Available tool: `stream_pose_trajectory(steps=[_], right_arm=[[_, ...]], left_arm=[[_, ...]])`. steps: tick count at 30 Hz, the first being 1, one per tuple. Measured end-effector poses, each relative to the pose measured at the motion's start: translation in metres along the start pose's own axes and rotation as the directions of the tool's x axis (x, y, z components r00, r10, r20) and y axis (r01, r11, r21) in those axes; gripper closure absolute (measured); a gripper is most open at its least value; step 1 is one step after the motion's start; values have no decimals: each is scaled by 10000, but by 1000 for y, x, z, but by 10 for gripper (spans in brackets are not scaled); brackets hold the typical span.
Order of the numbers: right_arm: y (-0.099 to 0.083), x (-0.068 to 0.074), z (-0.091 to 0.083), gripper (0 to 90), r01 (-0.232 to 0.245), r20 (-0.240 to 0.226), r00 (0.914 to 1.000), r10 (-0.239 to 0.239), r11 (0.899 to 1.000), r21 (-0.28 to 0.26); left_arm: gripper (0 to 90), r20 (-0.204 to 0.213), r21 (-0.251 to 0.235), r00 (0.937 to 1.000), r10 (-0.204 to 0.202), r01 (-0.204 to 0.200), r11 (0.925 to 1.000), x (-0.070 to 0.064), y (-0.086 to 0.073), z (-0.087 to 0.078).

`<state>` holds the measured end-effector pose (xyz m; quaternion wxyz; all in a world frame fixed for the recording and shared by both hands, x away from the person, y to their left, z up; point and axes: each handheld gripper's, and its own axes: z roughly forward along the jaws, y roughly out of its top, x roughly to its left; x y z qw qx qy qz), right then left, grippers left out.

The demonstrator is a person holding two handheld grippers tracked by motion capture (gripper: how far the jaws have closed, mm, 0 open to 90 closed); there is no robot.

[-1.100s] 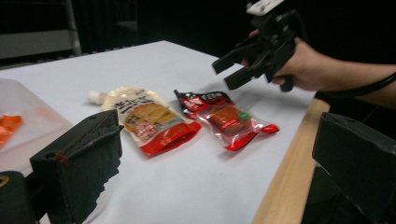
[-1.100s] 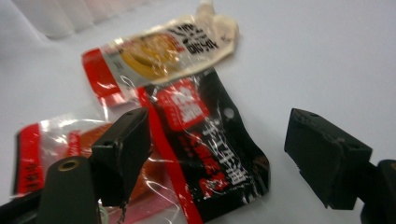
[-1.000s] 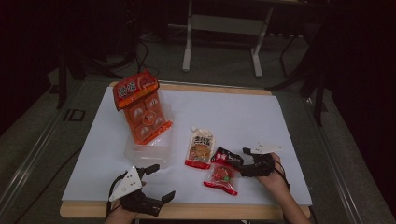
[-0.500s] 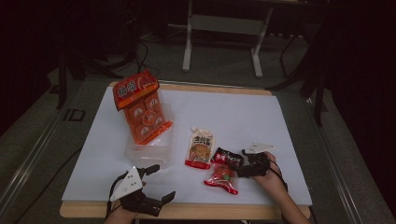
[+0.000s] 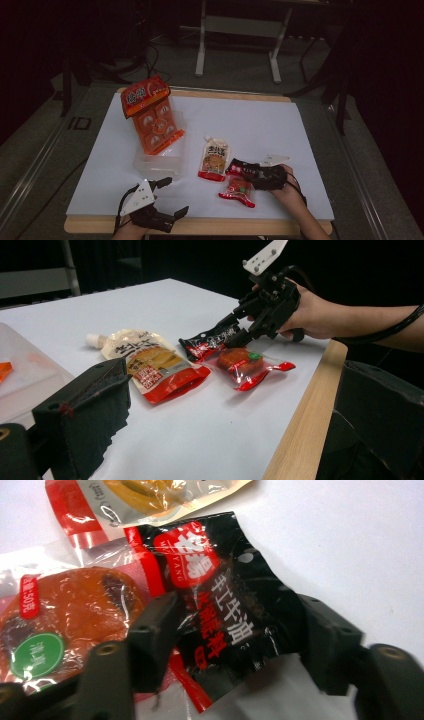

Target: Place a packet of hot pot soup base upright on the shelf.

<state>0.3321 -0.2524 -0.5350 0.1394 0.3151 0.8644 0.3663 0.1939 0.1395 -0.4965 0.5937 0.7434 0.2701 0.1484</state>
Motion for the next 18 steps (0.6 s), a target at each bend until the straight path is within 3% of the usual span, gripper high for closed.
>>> stream_pose_trajectory(steps=[5,9,13,18], right_arm=[[2,2,0,621,-323,-313,9990,331,9992,245],[6,6,0,806,-857,-740,9933,892,9951,494],[11,12,-1,852,-623,-580,9961,658,9962,601],[14,9,-10,873,-968,-885,9911,994,9948,330]], left_arm=[[19,1,79,10000,75,-75,9999,-1,-1,1],[19,7,135,10000,91,-91,9999,-1,-2,2],[19,-2,167,9999,129,-129,9998,-1,-2,2],[19,-26,188,9999,126,-126,9997,1,-2,1]])
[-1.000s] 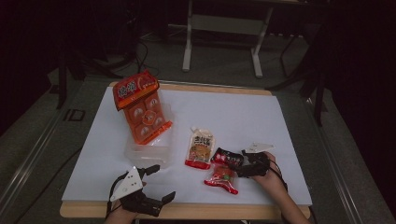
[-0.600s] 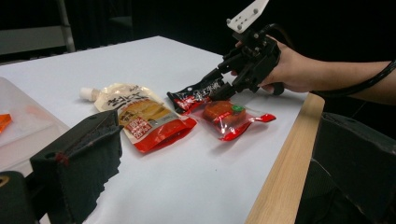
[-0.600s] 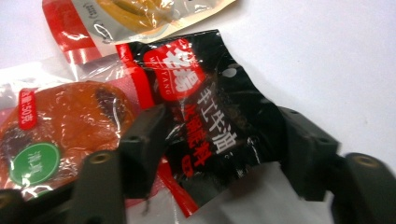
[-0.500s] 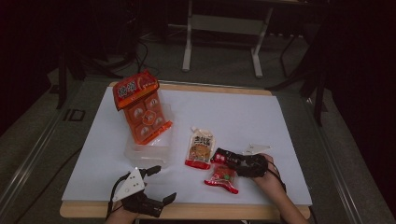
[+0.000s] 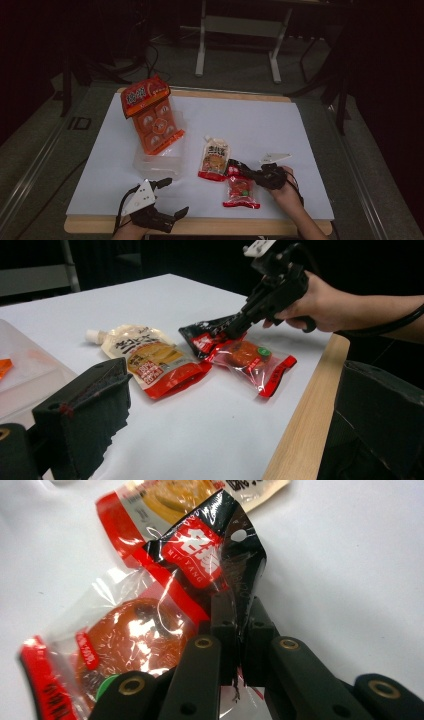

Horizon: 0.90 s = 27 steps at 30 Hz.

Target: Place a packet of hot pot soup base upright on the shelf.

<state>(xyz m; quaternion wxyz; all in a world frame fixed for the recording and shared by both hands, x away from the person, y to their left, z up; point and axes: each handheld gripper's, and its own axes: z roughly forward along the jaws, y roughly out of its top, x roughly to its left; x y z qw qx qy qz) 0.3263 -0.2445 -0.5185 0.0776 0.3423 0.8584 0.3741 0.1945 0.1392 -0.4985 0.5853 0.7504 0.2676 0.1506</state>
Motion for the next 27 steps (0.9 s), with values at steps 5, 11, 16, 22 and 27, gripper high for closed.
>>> stream_pose_trajectory(steps=[5,11,16,22,27], right_arm=[[5,5,-9,877,164,-83,9998,-167,9992,-356],[9,11,-21,882,290,-175,9994,-303,9968,-744],[13,14,-32,885,394,-198,9989,-418,9933,-1083],[19,22,-46,887,580,-300,9975,-636,9857,-1583],[24,29,-54,887,819,-341,9954,-899,9787,-1880]], left_arm=[[19,-23,18,10000,-24,24,10000,0,0,1],[19,57,8,10000,-47,47,10000,0,1,1],[20,85,-52,9998,-163,163,9999,2,1,1],[20,76,-56,9999,-137,138,9999,2,3,0],[20,115,-154,9998,-151,153,9998,2,6,-1]])
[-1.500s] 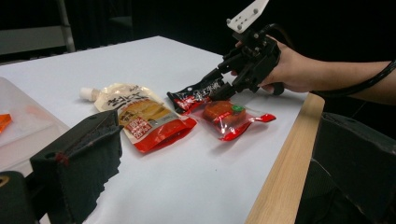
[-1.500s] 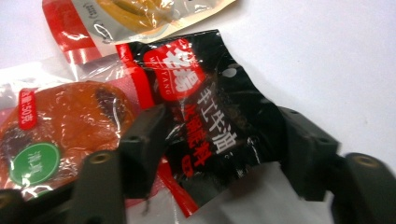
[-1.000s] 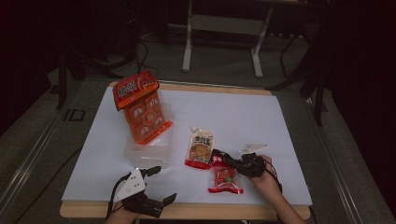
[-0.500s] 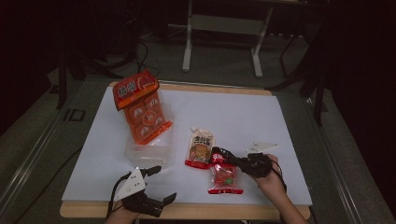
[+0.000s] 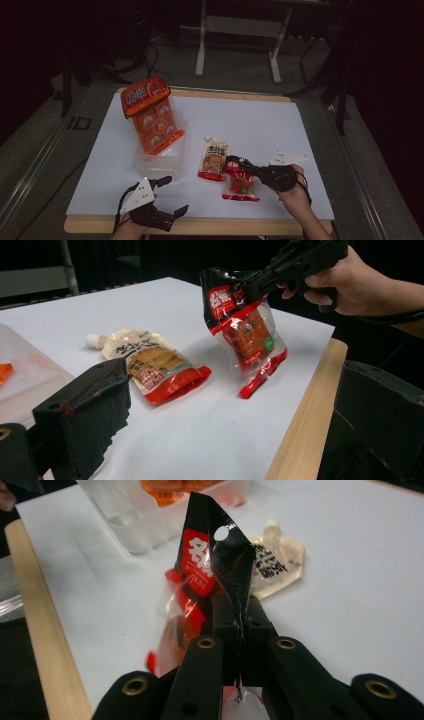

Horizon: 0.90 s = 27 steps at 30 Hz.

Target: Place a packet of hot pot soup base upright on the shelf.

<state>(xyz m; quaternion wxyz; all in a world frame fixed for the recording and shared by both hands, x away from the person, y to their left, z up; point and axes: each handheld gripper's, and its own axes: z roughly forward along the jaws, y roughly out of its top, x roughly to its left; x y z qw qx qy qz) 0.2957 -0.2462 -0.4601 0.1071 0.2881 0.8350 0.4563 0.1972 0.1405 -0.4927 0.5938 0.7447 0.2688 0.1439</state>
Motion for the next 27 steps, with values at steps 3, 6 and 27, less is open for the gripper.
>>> stream_pose_trajectory(steps=[3,6,27], right_arm=[[3,2,-3,889,58,-53,10000,-58,9999,-111],[8,7,-10,889,191,-95,9998,-195,9992,-357],[28,37,-26,887,660,-885,9932,-758,9919,-1081]], left_arm=[[20,38,1,10000,32,-32,10000,1,2,0],[20,48,88,9997,246,-247,9997,1,7,0],[24,809,108,9918,992,-1004,9949,5,43,27]])
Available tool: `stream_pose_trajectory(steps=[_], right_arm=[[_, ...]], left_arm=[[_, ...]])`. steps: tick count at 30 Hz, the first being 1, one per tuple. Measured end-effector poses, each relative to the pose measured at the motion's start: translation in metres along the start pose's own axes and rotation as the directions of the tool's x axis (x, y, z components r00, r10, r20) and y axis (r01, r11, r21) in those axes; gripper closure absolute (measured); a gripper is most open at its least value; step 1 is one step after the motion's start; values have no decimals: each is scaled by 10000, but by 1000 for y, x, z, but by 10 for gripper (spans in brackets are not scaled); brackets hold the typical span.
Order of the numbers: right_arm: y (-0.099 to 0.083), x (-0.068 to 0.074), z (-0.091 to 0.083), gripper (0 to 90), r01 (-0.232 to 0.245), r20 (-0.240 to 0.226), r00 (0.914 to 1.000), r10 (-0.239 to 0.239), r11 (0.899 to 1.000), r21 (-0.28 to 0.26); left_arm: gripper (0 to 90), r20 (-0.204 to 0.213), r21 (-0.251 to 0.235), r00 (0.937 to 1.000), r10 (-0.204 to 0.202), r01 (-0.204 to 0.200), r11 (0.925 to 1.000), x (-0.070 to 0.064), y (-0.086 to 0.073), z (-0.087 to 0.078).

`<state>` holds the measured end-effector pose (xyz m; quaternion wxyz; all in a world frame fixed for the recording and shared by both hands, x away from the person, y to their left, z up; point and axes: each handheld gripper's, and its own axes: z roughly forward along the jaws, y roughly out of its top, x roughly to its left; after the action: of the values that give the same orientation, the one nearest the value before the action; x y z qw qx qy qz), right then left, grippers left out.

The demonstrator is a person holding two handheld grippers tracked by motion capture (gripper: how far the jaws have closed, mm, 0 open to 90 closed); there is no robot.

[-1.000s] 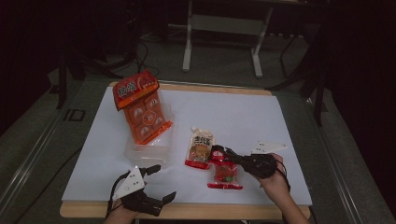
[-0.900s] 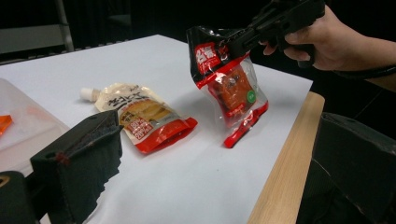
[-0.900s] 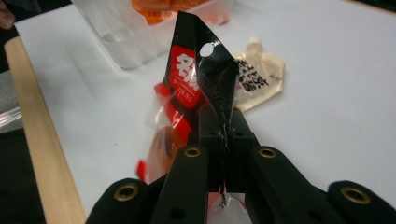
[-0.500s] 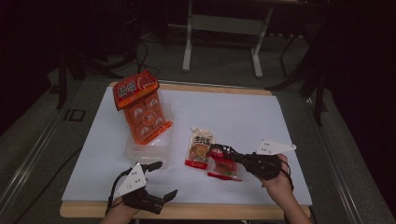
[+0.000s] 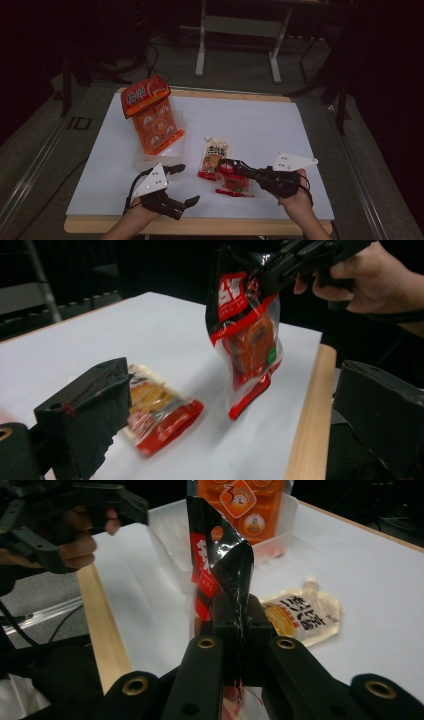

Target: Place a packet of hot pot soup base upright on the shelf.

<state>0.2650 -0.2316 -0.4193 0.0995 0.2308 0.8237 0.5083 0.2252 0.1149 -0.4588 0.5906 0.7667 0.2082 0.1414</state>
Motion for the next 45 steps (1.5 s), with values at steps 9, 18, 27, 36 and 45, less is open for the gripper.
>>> stream_pose_trajectory(steps=[9,18,27,36,45], right_arm=[[2,5,1,887,3,-301,9995,-6,10000,-89],[4,11,5,887,92,-543,9985,-94,10000,-37],[6,16,8,887,205,-723,9972,-212,9997,-106],[6,18,10,887,269,-821,9962,-274,9996,-77],[3,18,12,886,232,-922,9955,-233,9997,-22]], left_arm=[[69,368,-83,9992,128,-125,9999,2,18,12],[259,632,164,9975,323,-334,9993,1,21,27],[470,961,149,9948,351,-367,9992,6,30,36],[626,1208,285,9917,437,-475,9985,5,30,43],[828,1323,286,9902,437,-478,9984,9,29,44]])
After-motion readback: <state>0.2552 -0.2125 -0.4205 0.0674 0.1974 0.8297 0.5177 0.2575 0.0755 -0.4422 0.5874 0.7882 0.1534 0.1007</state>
